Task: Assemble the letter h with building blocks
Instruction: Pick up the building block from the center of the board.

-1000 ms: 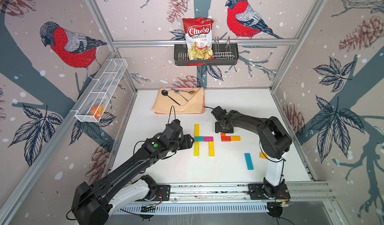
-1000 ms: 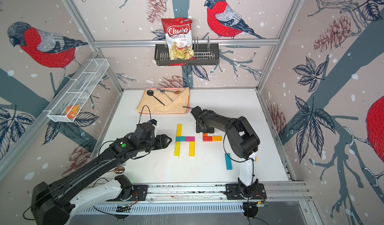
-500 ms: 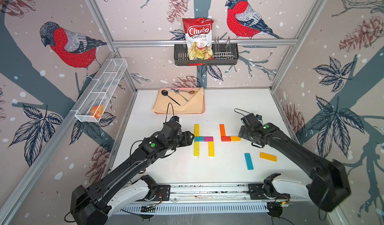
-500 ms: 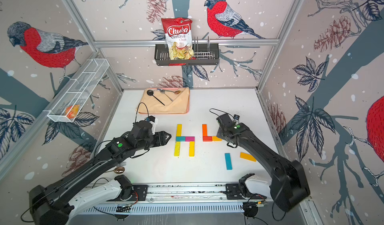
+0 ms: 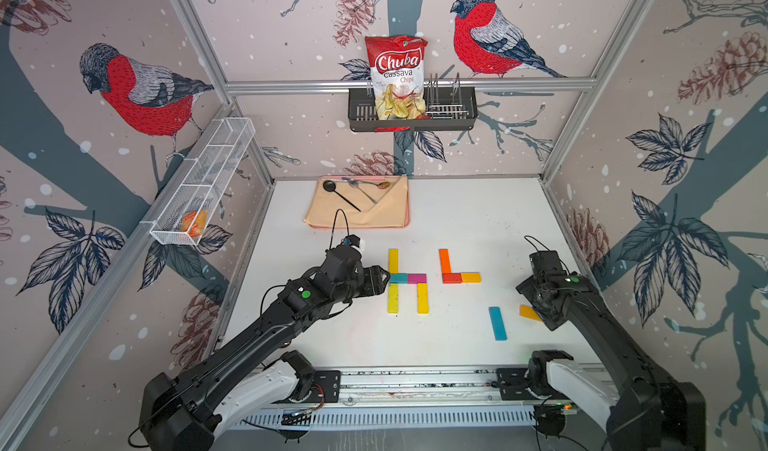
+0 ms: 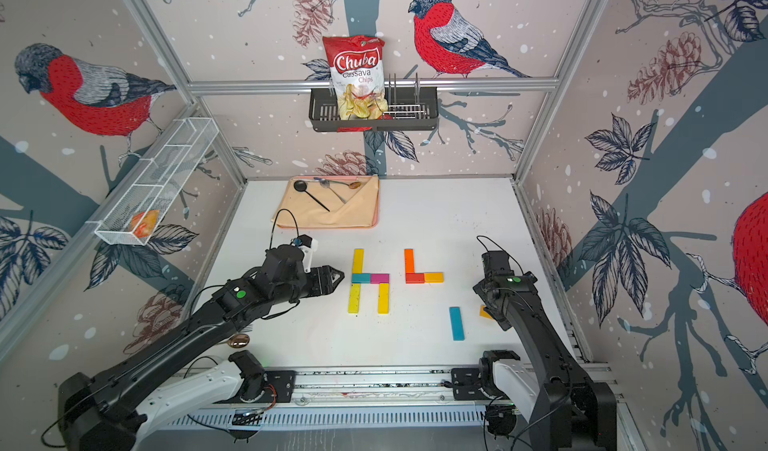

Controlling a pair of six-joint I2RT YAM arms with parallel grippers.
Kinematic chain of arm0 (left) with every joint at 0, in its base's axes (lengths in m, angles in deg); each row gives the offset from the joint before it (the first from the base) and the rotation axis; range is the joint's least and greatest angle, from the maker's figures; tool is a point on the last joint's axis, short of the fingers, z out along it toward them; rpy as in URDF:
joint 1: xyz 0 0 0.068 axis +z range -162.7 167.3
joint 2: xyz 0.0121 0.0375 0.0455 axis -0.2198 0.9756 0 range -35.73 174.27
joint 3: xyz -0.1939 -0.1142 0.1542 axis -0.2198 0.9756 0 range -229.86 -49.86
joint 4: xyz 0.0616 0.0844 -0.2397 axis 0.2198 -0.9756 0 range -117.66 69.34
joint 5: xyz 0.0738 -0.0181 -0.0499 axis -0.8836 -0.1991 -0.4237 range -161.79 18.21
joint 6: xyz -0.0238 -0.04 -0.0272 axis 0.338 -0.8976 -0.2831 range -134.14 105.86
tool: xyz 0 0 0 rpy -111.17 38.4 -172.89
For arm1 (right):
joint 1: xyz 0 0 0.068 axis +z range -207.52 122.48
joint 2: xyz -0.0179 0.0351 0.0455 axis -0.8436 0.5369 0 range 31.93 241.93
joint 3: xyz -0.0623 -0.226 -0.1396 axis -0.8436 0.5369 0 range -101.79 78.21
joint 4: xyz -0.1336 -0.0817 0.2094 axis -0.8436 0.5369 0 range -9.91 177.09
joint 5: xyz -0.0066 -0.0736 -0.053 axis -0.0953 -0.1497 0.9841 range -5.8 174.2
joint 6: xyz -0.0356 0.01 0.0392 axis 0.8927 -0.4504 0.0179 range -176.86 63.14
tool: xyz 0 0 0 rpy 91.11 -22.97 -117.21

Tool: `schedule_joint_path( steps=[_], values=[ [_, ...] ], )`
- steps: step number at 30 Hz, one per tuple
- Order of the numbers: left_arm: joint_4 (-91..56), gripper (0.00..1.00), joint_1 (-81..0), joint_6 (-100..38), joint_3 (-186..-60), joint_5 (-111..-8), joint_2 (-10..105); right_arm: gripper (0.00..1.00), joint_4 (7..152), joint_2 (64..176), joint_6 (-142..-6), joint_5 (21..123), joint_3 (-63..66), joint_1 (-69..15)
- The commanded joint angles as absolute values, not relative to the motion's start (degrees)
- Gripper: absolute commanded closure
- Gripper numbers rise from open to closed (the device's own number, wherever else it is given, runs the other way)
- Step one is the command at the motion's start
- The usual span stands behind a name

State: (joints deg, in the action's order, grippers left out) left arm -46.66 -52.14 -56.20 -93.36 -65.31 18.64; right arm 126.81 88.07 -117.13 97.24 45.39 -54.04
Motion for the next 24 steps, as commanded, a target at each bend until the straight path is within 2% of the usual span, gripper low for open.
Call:
schedule_joint_path(
  steps=[1,3,11,16,22,24],
  values=[
    [-44.8,0.3,-52.0,-54.6,-93.6,-64.0,19.0,0.11,124.5,86.8,-123.7,94.8,47.6,-56.0],
    [-45.0,0.3,-52.0,-54.0,-93.8,-63.8,19.1,0.16,121.4,86.9,-123.5,92.3,49.2,-57.6],
    [-45.3,0.3,-51.9,-53.1,-93.4,-63.8,19.5,0.25,110.9,95.4,-120.5,84.9,54.0,-62.5],
    [-44.9,0.3,-51.7,-53.3,-93.7,-62.5,19.9,0.54,109.2,99.9,-118.3,83.6,54.2,-63.8],
    [-42.1,0.31,-50.5,-54.8,-93.2,-53.2,22.2,0.8,110.8,97.9,-115.7,85.5,52.5,-63.4],
    [-41.0,0.31,-50.3,-55.5,-93.2,-50.5,22.8,0.83,113.1,97.4,-114.1,88.0,50.2,-62.3]
  ],
)
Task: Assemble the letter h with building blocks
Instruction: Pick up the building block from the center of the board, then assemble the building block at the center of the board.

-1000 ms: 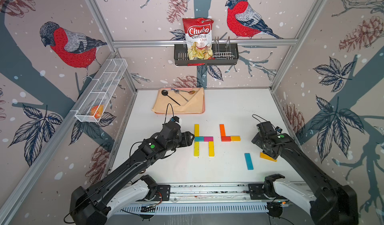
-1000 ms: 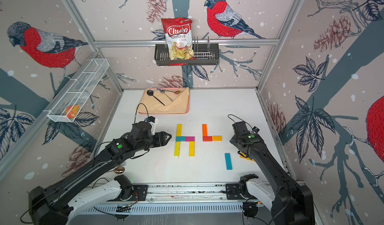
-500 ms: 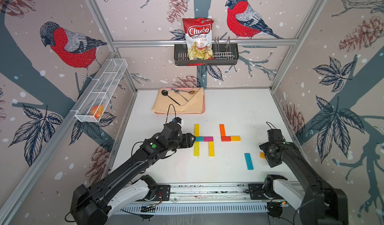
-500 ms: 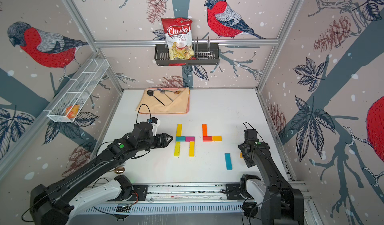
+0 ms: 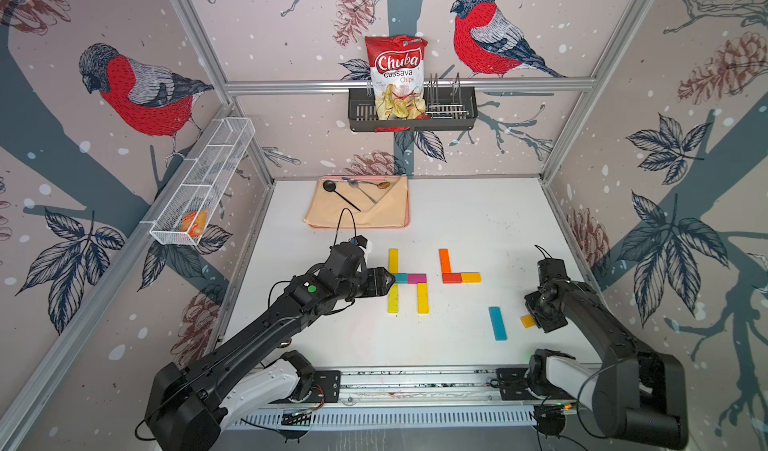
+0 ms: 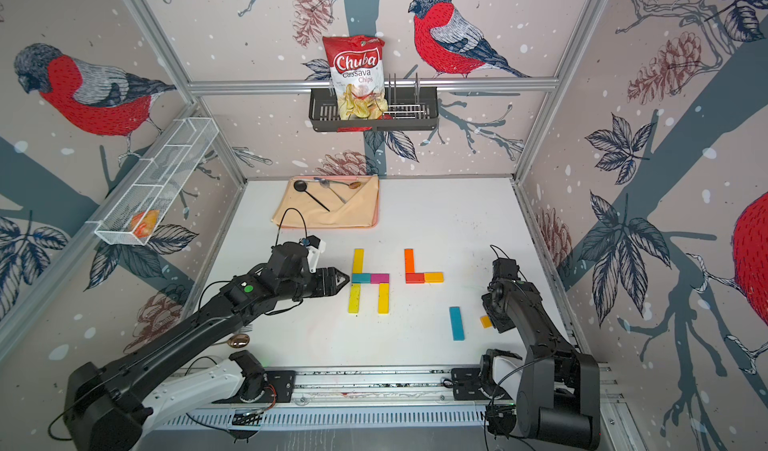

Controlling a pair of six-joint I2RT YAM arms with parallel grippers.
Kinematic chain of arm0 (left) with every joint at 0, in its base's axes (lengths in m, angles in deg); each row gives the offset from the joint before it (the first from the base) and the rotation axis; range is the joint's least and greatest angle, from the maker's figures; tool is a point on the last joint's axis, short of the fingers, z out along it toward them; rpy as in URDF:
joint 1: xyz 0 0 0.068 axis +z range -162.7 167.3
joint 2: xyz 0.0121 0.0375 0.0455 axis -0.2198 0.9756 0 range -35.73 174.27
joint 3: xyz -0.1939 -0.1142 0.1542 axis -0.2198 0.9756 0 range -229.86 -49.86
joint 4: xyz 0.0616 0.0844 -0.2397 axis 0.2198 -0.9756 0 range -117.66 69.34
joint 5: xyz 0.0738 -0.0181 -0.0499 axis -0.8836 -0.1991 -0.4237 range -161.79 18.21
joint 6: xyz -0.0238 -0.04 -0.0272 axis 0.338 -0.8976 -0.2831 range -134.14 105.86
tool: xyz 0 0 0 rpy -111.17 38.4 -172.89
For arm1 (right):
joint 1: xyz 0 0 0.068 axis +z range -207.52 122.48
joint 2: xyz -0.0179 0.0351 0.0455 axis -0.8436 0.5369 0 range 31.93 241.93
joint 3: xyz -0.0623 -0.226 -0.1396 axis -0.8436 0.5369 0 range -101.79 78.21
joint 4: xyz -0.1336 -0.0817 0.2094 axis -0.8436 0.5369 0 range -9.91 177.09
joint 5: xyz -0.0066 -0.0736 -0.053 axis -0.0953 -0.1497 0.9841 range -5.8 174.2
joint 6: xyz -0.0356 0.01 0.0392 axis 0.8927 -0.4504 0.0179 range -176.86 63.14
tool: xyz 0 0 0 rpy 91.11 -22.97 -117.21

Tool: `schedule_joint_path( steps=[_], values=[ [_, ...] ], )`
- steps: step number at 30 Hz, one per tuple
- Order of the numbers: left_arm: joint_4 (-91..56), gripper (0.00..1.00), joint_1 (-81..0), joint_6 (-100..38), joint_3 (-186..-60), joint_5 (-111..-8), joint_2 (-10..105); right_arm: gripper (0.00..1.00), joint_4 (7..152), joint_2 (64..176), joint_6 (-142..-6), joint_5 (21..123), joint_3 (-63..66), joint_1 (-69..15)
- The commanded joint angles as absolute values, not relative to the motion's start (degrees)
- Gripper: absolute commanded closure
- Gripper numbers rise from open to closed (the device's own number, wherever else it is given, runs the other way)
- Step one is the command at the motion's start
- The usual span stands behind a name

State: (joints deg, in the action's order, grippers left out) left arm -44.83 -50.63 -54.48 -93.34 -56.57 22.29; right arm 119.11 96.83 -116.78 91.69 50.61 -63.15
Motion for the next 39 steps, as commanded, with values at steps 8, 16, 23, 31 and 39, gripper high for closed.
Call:
schedule_joint_path(
  steps=[8,16,23,31,39],
  values=[
    [-43.1,0.31,-49.8,-54.9,-94.8,-52.8,24.2,0.86,120.4,100.0,-107.9,96.0,38.2,-45.0],
    [-49.6,0.32,-49.8,-52.6,-98.7,-61.9,24.9,0.88,130.2,103.5,-109.4,102.7,29.6,-17.5],
    [-50.3,0.32,-49.8,-52.4,-99.0,-63.9,25.1,0.88,122.9,112.5,-110.9,94.5,28.7,-1.2],
    [-50.2,0.32,-49.8,-53.1,-96.9,-65.1,23.7,0.88,120.2,126.8,-110.5,94.3,24.8,0.3],
    [-50.1,0.32,-49.8,-53.3,-95.8,-65.5,22.9,0.35,119.8,127.8,-109.7,93.2,24.4,-1.3]
  ],
)
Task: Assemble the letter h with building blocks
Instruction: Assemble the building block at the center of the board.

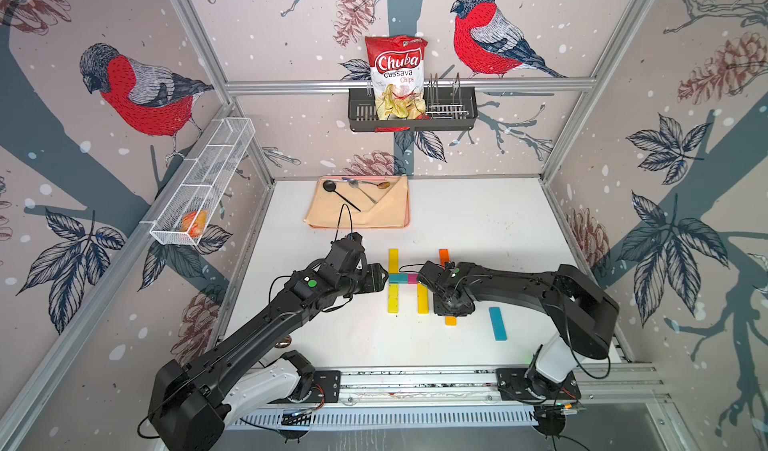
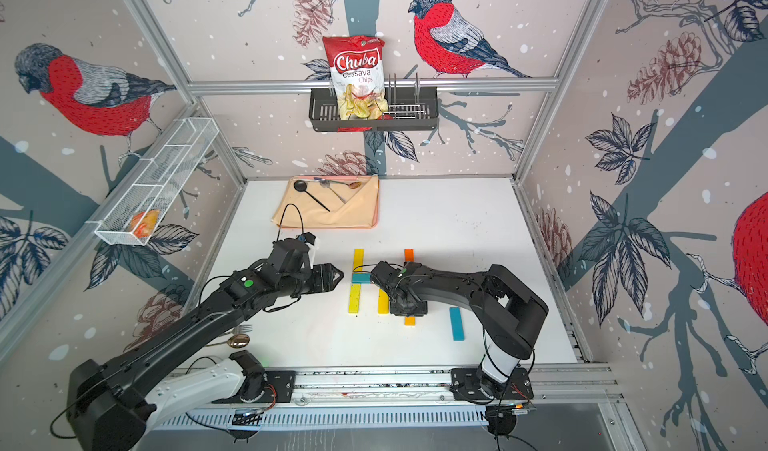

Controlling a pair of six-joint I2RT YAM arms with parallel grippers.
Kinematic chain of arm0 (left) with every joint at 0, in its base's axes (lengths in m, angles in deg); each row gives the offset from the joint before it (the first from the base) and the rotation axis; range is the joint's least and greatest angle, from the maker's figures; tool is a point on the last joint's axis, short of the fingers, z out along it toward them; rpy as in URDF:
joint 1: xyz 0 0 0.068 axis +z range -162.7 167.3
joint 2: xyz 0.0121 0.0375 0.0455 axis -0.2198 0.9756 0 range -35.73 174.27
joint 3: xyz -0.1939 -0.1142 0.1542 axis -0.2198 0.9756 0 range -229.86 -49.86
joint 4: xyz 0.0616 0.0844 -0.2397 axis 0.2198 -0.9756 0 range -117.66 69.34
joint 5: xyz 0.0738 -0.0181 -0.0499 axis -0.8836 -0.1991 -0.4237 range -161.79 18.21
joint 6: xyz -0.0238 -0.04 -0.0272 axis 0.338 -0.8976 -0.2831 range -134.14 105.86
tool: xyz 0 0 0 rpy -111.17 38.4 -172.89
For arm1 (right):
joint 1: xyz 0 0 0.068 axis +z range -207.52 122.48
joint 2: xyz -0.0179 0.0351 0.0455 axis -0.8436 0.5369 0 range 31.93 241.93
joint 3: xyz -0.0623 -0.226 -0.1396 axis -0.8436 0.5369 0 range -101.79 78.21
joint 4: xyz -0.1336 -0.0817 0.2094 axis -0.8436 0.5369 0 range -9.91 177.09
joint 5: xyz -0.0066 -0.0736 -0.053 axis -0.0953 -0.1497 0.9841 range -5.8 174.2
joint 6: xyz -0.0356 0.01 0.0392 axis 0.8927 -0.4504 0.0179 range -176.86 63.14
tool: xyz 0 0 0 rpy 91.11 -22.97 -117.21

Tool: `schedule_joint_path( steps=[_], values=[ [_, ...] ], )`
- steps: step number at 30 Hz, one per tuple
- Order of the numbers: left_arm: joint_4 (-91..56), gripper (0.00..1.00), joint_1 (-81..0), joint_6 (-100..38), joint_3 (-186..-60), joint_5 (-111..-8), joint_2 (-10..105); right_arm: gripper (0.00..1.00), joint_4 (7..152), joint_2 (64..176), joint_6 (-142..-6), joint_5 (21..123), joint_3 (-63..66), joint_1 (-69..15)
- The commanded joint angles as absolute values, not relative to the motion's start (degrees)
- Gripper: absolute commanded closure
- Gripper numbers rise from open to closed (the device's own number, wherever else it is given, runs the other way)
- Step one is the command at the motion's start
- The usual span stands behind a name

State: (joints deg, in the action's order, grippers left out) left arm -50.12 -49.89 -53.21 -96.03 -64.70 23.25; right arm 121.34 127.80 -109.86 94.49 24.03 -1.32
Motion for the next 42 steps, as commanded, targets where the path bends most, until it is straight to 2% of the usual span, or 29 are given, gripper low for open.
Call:
schedule_joint_path(
  steps=[1,5,8,10,18,28,39,42],
  values=[
    [-50.1,0.32,-49.8,-53.3,-95.8,-65.5,22.9,0.34,119.9,127.4,-109.8,93.2,24.5,-1.3],
    [-50.1,0.32,-49.8,-53.5,-95.8,-65.2,22.6,0.4,120.9,126.0,-111.0,93.1,25.0,-0.6],
    [-50.1,0.32,-49.7,-53.4,-95.2,-65.4,21.9,0.58,120.3,125.4,-111.9,92.5,25.8,0.2],
    [-50.1,0.32,-49.7,-53.5,-94.9,-65.4,21.6,0.65,120.0,125.0,-112.2,92.8,26.5,0.2],
    [-49.4,0.32,-49.8,-53.7,-94.2,-65.0,21.7,0.75,119.7,125.5,-107.4,94.8,25.8,-3.3],
    [-49.0,0.32,-49.8,-53.9,-93.8,-65.4,22.1,0.75,117.6,125.8,-103.3,90.4,24.4,-6.3],
    [-49.1,0.32,-49.7,-53.5,-93.8,-65.5,22.2,0.75,117.7,128.4,-103.2,90.4,23.4,-7.6],
    [-49.2,0.32,-49.7,-53.6,-93.8,-65.5,22.2,0.66,118.0,128.9,-102.9,90.6,22.9,-7.8]
  ],
)
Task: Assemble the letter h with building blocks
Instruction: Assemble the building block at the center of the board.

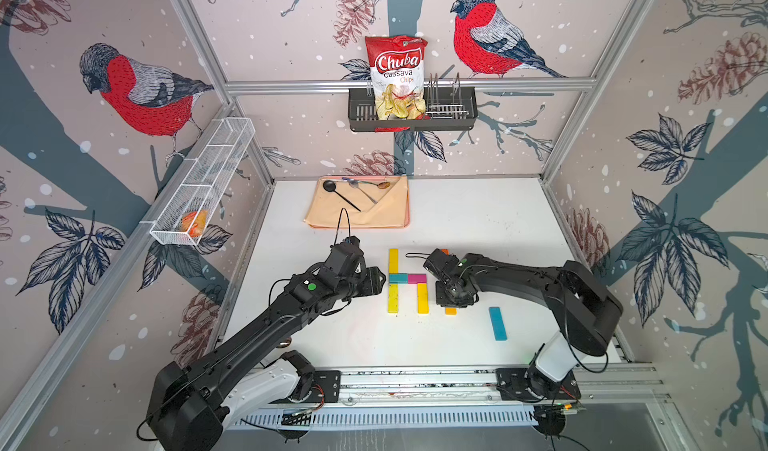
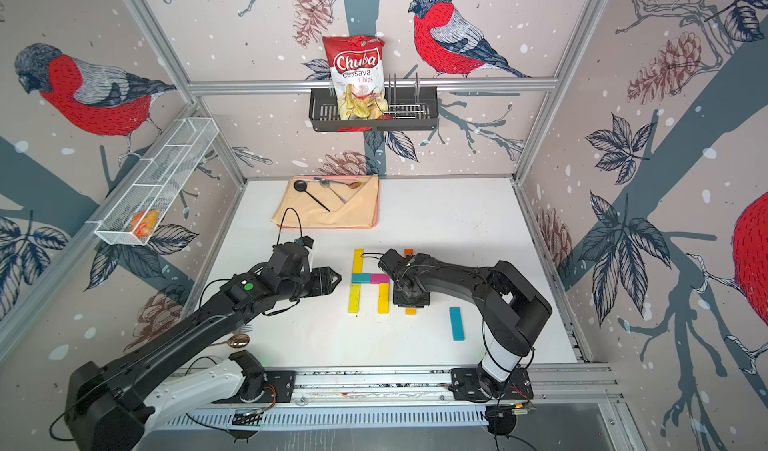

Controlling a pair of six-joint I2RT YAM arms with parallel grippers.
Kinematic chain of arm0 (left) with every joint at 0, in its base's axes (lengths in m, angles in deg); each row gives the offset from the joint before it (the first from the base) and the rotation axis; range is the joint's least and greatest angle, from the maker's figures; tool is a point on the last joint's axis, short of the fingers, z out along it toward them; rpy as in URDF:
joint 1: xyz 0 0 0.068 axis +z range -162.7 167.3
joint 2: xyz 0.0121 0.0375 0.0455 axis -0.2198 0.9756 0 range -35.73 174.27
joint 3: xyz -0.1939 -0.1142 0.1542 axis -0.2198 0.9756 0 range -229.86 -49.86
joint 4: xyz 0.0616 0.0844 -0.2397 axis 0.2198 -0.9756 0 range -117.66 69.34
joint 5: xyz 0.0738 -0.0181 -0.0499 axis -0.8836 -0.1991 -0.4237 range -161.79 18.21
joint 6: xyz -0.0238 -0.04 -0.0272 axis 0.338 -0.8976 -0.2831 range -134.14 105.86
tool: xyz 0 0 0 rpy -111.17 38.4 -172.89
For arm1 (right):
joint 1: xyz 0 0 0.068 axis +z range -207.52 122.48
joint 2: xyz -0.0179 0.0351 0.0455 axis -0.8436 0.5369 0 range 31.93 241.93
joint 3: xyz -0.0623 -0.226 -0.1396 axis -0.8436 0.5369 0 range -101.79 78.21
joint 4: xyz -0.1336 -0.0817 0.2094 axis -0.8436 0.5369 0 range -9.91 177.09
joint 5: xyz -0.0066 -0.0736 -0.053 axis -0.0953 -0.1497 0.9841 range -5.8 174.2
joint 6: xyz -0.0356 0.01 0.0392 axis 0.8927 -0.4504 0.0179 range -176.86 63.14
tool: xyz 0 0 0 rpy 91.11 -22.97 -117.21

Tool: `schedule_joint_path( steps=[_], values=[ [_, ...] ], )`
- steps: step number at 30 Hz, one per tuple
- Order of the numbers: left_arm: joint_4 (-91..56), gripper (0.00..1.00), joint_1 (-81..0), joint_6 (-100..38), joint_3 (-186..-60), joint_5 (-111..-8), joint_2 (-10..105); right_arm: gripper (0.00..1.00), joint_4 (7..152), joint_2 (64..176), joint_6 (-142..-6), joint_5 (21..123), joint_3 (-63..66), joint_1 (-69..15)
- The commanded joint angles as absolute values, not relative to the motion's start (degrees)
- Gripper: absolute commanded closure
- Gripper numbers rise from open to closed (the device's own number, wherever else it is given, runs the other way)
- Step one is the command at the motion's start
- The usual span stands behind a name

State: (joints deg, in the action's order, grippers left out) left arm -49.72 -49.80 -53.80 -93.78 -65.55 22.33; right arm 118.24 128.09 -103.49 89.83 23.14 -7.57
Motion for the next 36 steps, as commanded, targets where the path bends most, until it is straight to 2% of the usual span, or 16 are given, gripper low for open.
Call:
schedule_joint_path(
  steps=[1,2,3,9,14,22,36],
  values=[
    [-49.2,0.32,-49.7,-53.5,-93.8,-65.5,22.2,0.59,118.3,128.9,-102.9,90.7,22.6,-7.8],
    [-49.2,0.32,-49.7,-53.5,-93.9,-65.5,22.2,0.52,118.5,128.8,-102.9,91.0,22.4,-7.8],
    [-49.2,0.32,-49.6,-53.5,-93.8,-65.5,22.2,0.5,118.6,128.6,-103.0,91.0,22.3,-7.8],
    [-49.3,0.32,-49.7,-53.3,-94.1,-65.5,22.2,0.49,119.5,128.3,-103.5,91.7,21.7,-7.5],
    [-49.5,0.32,-49.7,-53.3,-94.5,-65.5,22.4,0.58,119.9,128.5,-103.7,92.8,21.7,-7.6],
    [-49.6,0.32,-49.7,-53.5,-94.8,-65.4,22.5,0.65,120.5,129.5,-102.7,93.8,21.3,-7.8],
    [-49.5,0.32,-49.7,-53.6,-94.9,-65.4,23.1,0.67,119.4,129.9,-101.5,92.5,20.8,-7.7]
  ],
)
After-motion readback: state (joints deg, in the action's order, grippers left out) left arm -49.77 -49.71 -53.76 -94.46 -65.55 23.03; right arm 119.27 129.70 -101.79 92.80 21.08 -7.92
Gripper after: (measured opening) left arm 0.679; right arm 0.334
